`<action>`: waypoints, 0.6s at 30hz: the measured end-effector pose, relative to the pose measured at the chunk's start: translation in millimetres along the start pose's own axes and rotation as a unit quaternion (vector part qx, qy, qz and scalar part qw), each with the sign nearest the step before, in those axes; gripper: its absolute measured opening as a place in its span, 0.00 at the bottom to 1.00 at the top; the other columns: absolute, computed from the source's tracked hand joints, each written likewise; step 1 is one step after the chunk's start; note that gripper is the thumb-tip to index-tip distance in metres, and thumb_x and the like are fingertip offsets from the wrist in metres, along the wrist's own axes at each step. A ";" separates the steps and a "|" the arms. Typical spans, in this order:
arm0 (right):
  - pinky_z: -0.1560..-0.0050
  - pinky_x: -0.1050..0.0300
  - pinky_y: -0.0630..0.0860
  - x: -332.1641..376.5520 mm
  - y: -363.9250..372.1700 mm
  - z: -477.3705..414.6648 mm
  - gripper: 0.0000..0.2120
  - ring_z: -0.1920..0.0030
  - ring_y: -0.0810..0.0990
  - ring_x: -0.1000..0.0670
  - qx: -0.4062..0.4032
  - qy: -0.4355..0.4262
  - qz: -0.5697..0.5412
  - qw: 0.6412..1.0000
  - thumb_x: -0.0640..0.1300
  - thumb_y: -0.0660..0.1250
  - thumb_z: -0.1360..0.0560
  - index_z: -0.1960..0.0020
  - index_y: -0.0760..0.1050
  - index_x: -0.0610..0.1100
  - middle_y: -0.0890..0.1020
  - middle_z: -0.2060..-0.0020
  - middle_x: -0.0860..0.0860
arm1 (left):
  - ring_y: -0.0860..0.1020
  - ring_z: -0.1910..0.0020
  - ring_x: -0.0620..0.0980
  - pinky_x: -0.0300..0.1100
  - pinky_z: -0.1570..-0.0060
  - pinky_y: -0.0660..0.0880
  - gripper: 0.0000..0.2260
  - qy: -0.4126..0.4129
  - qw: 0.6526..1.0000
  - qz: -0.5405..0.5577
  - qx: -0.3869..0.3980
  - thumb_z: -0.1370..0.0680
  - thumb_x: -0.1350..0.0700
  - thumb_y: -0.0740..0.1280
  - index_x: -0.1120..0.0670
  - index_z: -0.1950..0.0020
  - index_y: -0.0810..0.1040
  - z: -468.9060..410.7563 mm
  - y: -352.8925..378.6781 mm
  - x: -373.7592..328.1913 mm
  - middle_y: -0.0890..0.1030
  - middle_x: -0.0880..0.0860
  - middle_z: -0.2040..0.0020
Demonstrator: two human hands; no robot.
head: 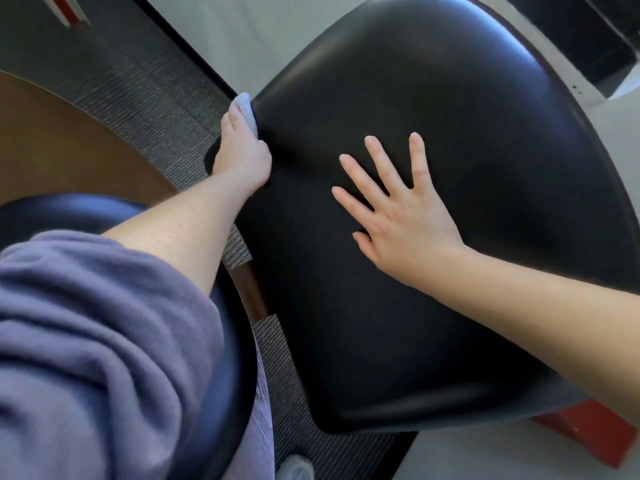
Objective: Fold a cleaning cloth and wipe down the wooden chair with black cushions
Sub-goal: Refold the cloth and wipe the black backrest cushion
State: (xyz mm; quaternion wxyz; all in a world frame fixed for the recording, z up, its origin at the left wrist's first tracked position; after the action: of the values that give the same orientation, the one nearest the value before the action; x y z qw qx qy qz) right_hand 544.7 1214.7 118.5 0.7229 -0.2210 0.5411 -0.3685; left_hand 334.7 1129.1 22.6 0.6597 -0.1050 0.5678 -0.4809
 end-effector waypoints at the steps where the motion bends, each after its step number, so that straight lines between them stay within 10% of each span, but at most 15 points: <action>1: 0.34 0.24 0.33 -0.1 0.0 0.2 0.32 0.24 0.36 0.32 0.001 0.000 -0.002 1.000 0.62 0.43 0.20 0.20 0.45 0.50 0.41 0.22 0.41 | 0.65 0.28 0.56 0.50 0.32 0.65 0.31 -0.010 1.000 -0.009 0.005 0.24 0.65 0.56 0.56 0.21 0.51 -3.2 -3.4 0.3 0.58 0.54 0.23; 7: 0.33 0.24 0.34 0.4 1.9 0.6 0.32 0.24 0.38 0.32 -0.004 0.002 -0.006 1.000 0.61 0.44 0.20 0.20 0.46 0.49 0.42 0.22 0.41 | 0.73 0.35 0.61 0.58 0.35 0.70 0.29 0.115 0.993 0.017 -0.017 0.28 0.63 0.50 0.57 0.25 0.57 -2.2 -6.4 -3.2 0.69 0.58 0.29; 11: 0.33 0.24 0.35 1.0 2.6 0.8 0.32 0.24 0.37 0.32 -0.004 -0.001 -0.002 1.000 0.62 0.44 0.20 0.20 0.45 0.49 0.41 0.22 0.41 | 0.73 0.34 0.66 0.58 0.37 0.73 0.34 0.152 0.987 0.051 -0.008 0.26 0.63 0.49 0.48 0.20 0.52 -5.0 -7.8 5.2 0.58 0.48 0.21; 14: 0.33 0.24 0.35 0.6 2.1 1.5 0.32 0.24 0.37 0.32 -0.004 0.001 -0.001 1.000 0.62 0.44 0.20 0.20 0.45 0.50 0.41 0.22 0.41 | 0.81 0.51 0.59 0.50 0.52 0.80 0.34 0.159 0.984 0.081 -0.024 0.28 0.65 0.49 0.46 0.22 0.59 3.8 -11.3 -3.1 0.64 0.43 0.25; 18: 0.33 0.24 0.34 0.7 -0.6 1.2 0.32 0.24 0.36 0.32 0.006 -0.004 -0.002 1.000 0.62 0.45 0.20 0.20 0.46 0.50 0.42 0.21 0.41 | 0.80 0.46 0.62 0.54 0.49 0.79 0.36 0.189 0.975 0.112 -0.025 0.28 0.65 0.49 0.44 0.21 0.54 28.1 -0.4 -5.8 0.66 0.55 0.25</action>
State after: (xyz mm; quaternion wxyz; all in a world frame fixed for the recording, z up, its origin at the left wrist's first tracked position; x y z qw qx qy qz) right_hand 545.8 1213.8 118.9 0.7252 -0.2193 0.5358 -0.3726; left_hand 359.0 1121.8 35.9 0.5873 0.0356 0.7021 -0.4011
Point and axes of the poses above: each hand's wrist, its own z-axis away from the middle knuckle, its own y-axis out of the palm, x = y × z, the point moved 3 cm from there along -z, towards the middle knuckle
